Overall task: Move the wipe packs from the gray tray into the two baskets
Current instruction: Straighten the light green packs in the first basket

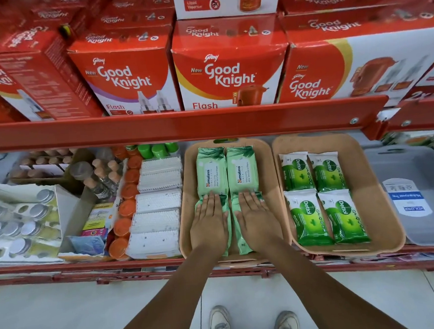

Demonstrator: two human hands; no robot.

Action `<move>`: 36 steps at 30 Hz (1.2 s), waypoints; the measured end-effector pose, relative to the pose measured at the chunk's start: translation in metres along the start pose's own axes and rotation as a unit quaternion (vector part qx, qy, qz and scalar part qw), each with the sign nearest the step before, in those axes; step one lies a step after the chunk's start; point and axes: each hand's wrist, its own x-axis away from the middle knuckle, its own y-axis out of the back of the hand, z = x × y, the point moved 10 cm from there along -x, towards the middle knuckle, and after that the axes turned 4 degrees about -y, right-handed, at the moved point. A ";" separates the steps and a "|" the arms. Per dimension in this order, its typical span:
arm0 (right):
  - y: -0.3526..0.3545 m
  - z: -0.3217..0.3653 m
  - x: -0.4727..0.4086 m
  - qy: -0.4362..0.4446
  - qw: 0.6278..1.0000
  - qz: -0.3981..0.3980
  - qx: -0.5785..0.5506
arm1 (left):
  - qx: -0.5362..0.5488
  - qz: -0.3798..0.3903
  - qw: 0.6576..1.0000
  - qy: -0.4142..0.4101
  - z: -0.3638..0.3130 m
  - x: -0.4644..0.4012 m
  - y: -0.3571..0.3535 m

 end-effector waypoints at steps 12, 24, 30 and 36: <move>0.013 -0.002 -0.048 0.020 0.995 0.055 0.081 | -0.015 0.079 0.996 -0.031 0.005 -0.041 0.000; 0.012 0.006 -0.006 0.052 0.993 0.086 0.068 | -0.002 0.118 0.993 -0.005 -0.003 -0.002 -0.003; -0.015 -0.011 0.013 0.038 0.991 0.115 0.065 | -0.022 0.119 0.993 -0.001 0.002 0.020 -0.009; 0.014 -0.006 0.021 0.065 0.995 0.070 0.021 | 0.036 0.098 0.994 0.032 -0.016 0.023 0.008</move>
